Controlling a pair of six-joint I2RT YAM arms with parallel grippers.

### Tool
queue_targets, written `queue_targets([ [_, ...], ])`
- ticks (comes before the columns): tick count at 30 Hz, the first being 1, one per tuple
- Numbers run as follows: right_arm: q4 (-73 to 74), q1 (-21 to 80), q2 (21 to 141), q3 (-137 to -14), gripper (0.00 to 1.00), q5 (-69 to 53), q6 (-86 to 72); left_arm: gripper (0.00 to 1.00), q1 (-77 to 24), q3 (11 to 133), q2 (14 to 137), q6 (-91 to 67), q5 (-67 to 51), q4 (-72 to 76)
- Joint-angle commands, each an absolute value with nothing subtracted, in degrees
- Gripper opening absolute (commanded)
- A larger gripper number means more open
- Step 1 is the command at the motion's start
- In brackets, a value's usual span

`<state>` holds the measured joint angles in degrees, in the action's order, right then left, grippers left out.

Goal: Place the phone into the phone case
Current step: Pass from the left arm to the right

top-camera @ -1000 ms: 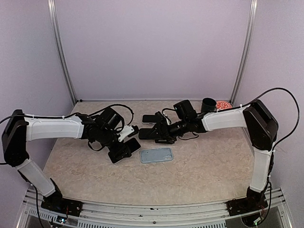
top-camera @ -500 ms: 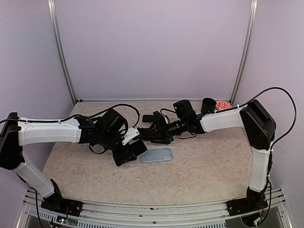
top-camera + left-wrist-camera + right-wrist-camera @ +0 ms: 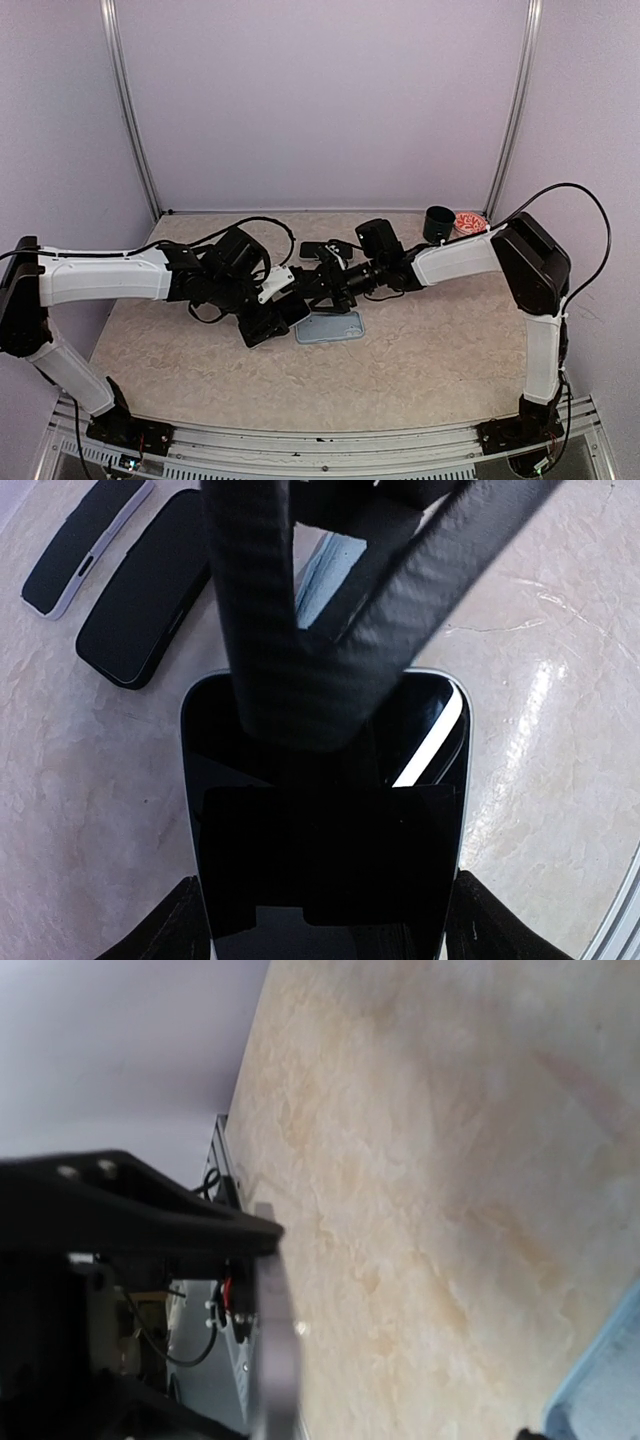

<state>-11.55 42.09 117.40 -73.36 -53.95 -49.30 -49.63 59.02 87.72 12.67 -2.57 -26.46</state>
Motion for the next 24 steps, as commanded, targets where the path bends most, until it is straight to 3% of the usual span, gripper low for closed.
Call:
queue_targets([
  [1,-14.34,43.72,119.71,-74.97,0.82,-56.12,-50.73,0.62,-50.23,61.44,87.85,12.83,-2.19,-23.42],
  [9,-15.43,44.94,120.74,-75.68,0.76,-56.59,-51.4,0.62,-50.71,61.57,88.33,12.69,-2.26,-22.94],
  [14,-16.97,45.16,120.84,-75.33,0.6,-57.52,-52.22,0.62,-51.23,61.94,88.64,12.74,-1.74,-22.72],
  [24,-17.9,45.4,121.44,-75.32,0.39,-58.83,-52.63,0.62,-51.76,63.38,89.86,13.05,-0.79,-22.46],
])
